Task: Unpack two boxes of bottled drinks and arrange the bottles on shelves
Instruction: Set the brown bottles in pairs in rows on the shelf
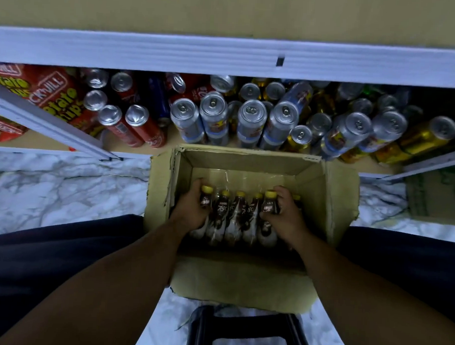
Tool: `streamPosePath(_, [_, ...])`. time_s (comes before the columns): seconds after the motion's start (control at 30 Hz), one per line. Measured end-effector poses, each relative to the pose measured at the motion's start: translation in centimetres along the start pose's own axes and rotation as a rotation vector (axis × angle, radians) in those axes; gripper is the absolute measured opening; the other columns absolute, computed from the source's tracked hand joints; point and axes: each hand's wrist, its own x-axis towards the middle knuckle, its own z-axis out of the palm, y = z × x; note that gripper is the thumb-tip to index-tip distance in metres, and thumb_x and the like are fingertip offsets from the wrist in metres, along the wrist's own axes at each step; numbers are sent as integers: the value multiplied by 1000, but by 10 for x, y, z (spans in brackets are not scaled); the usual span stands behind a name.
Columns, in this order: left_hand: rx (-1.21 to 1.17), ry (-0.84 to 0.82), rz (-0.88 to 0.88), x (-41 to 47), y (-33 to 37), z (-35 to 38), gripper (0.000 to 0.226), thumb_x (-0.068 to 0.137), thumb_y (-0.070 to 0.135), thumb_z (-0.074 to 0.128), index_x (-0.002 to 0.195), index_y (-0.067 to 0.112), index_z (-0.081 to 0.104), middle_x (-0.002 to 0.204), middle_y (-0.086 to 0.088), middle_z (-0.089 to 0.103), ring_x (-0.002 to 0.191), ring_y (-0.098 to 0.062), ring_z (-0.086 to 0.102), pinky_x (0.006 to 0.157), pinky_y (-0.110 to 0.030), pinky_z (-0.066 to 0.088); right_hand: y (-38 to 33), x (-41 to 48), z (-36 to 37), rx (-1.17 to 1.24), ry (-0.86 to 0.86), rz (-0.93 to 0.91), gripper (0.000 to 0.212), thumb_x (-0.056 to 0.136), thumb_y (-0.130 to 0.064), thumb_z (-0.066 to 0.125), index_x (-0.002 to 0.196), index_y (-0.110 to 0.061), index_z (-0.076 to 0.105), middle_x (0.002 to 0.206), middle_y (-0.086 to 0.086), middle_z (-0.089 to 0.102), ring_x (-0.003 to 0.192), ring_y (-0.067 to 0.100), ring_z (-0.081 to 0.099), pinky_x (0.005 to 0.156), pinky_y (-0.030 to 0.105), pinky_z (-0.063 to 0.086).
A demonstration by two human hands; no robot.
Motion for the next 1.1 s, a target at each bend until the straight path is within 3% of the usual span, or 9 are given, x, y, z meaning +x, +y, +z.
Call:
streamPosePath(0.1, [14,96,94,-13,23,-14,57,92,20,68,133,40,36,102,-4,69,85,-30,68,72,-40,57,-29,-11,-7,31,-2,-105,72,81,4,79,131,-35,44,117,-10,63,111,14,62,86,30,56])
streamPosePath(0.2, [-48,116,259,-32,55,-30,54,94,12,68,139,27,40,111,-2,65,95,-28,66,72,-34,50,-65,-32,-17,65,6,-226,71,83,5,78,136,-27,44,120,-7,60,107,10,61,73,16,52])
streamPosePath(0.27, [-104,124,358,-52,79,-44,57,94,6,69,142,23,41,119,2,61,108,-23,63,83,-29,51,-91,-52,-25,57,1,-314,71,85,1,79,140,-26,43,119,-15,58,102,-1,59,72,14,52])
streamPosePath(0.4, [-176,157,498,-90,125,-73,61,93,8,73,141,31,41,127,-3,62,113,-24,64,90,-44,53,-146,-94,-42,16,13,-488,69,89,-12,79,142,-33,41,125,-22,52,103,-8,54,79,12,51])
streamPosePath(0.5, [-197,190,598,-120,157,-99,61,93,13,74,138,36,40,122,1,64,109,-18,65,85,-38,53,-185,-125,-56,17,46,-630,70,86,-17,82,137,-44,41,137,-9,55,121,11,57,91,27,55])
streamPosePath(0.6, [-211,239,696,-151,188,-121,62,92,13,75,136,39,41,113,5,66,104,-14,66,85,-40,54,-221,-157,-73,-2,111,-754,71,82,-17,86,129,-51,45,127,-6,65,117,12,64,97,46,55])
streamPosePath(0.73, [-260,341,797,-187,233,-152,67,88,12,79,124,56,43,111,3,69,98,-18,69,87,-43,56,-277,-192,-97,-41,222,-881,70,79,-23,88,128,-51,45,117,-13,67,104,-1,65,92,33,55])
streamPosePath(0.87, [-302,422,881,-198,274,-181,66,86,10,81,127,46,45,114,10,68,101,-9,68,91,-32,54,-325,-209,-118,-35,300,-997,71,81,-16,86,131,-46,44,118,-20,64,99,-13,62,80,10,49])
streamPosePath(1.1, [-334,458,884,-162,308,-201,69,86,5,79,131,43,44,127,7,65,110,-10,66,95,-37,57,-362,-182,-133,-9,331,-1024,73,83,-12,83,133,-45,40,119,-25,60,100,-18,59,89,25,54])
